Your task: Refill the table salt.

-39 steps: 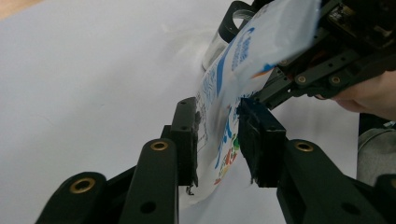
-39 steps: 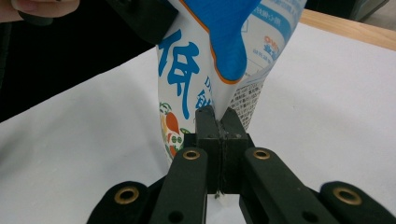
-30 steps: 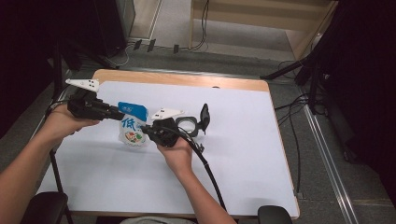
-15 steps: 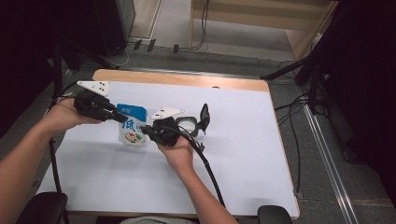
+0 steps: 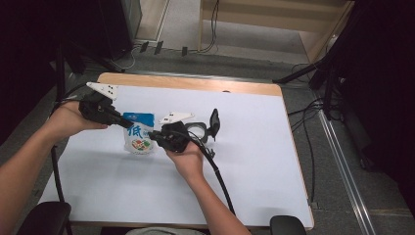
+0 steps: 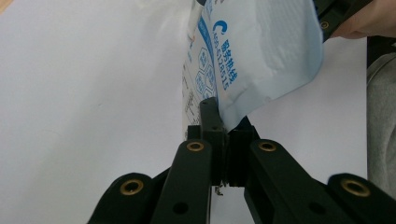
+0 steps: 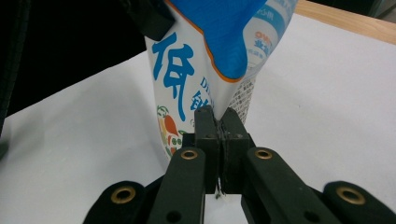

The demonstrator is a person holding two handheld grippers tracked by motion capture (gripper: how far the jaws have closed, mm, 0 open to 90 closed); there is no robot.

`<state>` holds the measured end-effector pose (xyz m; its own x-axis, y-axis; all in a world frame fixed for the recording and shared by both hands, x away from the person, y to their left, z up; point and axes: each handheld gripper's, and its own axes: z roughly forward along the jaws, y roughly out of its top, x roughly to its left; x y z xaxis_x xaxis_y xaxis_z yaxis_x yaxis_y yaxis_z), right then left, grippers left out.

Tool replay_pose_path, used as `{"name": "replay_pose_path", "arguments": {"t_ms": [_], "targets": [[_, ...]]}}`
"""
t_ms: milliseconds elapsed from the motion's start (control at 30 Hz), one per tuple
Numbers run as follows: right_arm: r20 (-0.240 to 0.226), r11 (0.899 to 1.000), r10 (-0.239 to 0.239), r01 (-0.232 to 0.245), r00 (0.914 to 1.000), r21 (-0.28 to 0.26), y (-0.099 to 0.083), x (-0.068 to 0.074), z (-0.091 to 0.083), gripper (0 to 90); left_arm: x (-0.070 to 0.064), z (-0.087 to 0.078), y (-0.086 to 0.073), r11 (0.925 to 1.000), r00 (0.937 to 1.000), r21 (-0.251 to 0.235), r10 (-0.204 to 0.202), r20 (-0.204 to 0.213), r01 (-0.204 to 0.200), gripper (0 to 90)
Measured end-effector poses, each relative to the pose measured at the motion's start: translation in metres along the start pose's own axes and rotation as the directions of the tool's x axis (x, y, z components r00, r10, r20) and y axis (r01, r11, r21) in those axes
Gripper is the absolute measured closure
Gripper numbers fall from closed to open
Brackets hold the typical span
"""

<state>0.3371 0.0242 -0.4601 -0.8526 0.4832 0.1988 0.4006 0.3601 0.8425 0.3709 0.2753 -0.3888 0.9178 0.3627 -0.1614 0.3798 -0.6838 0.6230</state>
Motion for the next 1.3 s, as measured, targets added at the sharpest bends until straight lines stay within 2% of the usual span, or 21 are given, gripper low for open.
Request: {"name": "replay_pose_path", "arguments": {"t_ms": [33,200,233,267,367,400,467,533,633,700,733,767,833,933,967,1000,1067,1167,1200,1233,1300], "targets": [[0.001,1.000,0.002,-0.002,1.0000,-0.001,0.000,0.000,0.000,87.1,0.000,-0.001,0.001,0.9997,0.9997,0.011,-0.020,0.012,0.020,90.0],[0.015,1.000,0.011,-0.010,0.9998,-0.016,0.000,0.000,-0.005,73.0,-0.004,-0.005,0.005,0.9981,0.9980,0.007,-0.062,0.013,0.062,90.0],[0.026,1.000,0.002,-0.001,0.9997,-0.018,0.000,0.001,-0.006,72.2,-0.006,-0.006,0.006,0.9979,0.9978,0.001,-0.065,-0.006,0.065,90.0],[0.030,1.000,-0.009,0.009,0.9995,-0.020,0.000,0.002,-0.007,70.4,-0.007,-0.006,0.008,0.9975,0.9975,0.005,-0.070,0.008,0.070,90.0],[0.038,1.000,-0.004,0.005,0.9993,-0.020,-0.002,0.003,-0.008,67.8,-0.012,-0.007,0.011,0.9966,0.9967,0.022,-0.079,-0.017,0.080,90.0],[0.038,1.000,-0.004,0.005,0.9993,-0.025,-0.003,0.003,-0.008,67.8,-0.013,-0.007,0.011,0.9968,0.9965,0.022,-0.076,-0.035,0.077,90.0],[0.038,1.000,0.004,-0.003,0.9993,-0.022,-0.006,0.002,-0.007,68.1,-0.015,-0.008,0.012,0.9965,0.9959,0.019,-0.081,-0.041,0.082,90.0],[0.041,1.000,0.006,-0.006,0.9991,-0.008,-0.010,0.002,-0.005,68.3,-0.016,-0.009,0.013,0.9968,0.9967,0.022,-0.076,-0.027,0.077,90.0],[0.034,1.000,0.012,-0.012,0.9993,-0.009,-0.014,0.003,-0.004,69.7,-0.019,-0.010,0.015,0.9953,0.9944,0.003,-0.097,-0.044,0.097,90.0],[0.035,1.000,0.008,-0.007,0.9994,-0.012,-0.016,0.004,-0.004,70.8,-0.019,-0.013,0.016,0.9940,0.9933,0.000,-0.110,-0.036,0.110,90.0],[0.044,1.000,0.004,-0.003,0.9990,-0.011,-0.018,0.005,-0.004,72.1,-0.019,-0.014,0.016,0.9925,0.9912,-0.015,-0.122,-0.052,0.121,90.0],[0.047,1.000,-0.002,0.003,0.9989,-0.011,-0.020,0.006,-0.005,74.7,-0.019,-0.016,0.016,0.9915,0.9909,-0.020,-0.129,-0.038,0.128,90.0],[0.056,1.000,-0.005,0.006,0.9984,-0.015,-0.026,0.006,-0.007,80.2,-0.020,-0.019,0.017,0.9889,0.9883,-0.041,-0.145,-0.048,0.143,90.0],[0.077,1.000,-0.005,0.006,0.9970,-0.004,-0.033,0.007,-0.006,87.0,-0.025,-0.021,0.023,0.9868,0.9870,-0.045,-0.157,-0.033,0.155,90.0],[0.087,1.000,-0.004,0.004,0.9962,-0.005,-0.035,0.007,-0.006,87.5,-0.028,-0.020,0.025,0.9862,0.9862,-0.053,-0.160,-0.044,0.157,90.0],[0.089,1.000,0.002,-0.002,0.9960,-0.004,-0.037,0.007,-0.005,87.7,-0.030,-0.020,0.027,0.9866,0.9870,-0.042,-0.159,-0.024,0.158,90.0],[0.092,1.000,0.006,-0.005,0.9958,-0.002,-0.039,0.008,-0.003,87.7,-0.033,-0.018,0.030,0.9870,0.9872,-0.041,-0.156,-0.033,0.155,90.0],[0.112,1.000,-0.001,0.001,0.9938,-0.002,-0.042,0.009,-0.003,87.5,-0.034,-0.016,0.034,0.9879,0.9881,-0.030,-0.153,-0.016,0.152,90.0],[0.119,1.000,-0.008,0.008,0.9929,0.000,-0.043,0.009,-0.003,87.5,-0.036,-0.014,0.034,0.9872,0.9872,-0.039,-0.156,-0.033,0.155,90.0],[0.128,1.000,-0.016,0.015,0.9917,0.004,-0.044,0.009,-0.003,87.5,-0.035,-0.013,0.035,0.9875,0.9878,-0.033,-0.155,-0.020,0.154,90.0],[0.146,1.000,-0.027,0.026,0.9889,0.006,-0.045,0.009,-0.004,87.5,-0.036,-0.013,0.037,0.9863,0.9864,-0.035,-0.162,-0.027,0.161,90.0]]}}
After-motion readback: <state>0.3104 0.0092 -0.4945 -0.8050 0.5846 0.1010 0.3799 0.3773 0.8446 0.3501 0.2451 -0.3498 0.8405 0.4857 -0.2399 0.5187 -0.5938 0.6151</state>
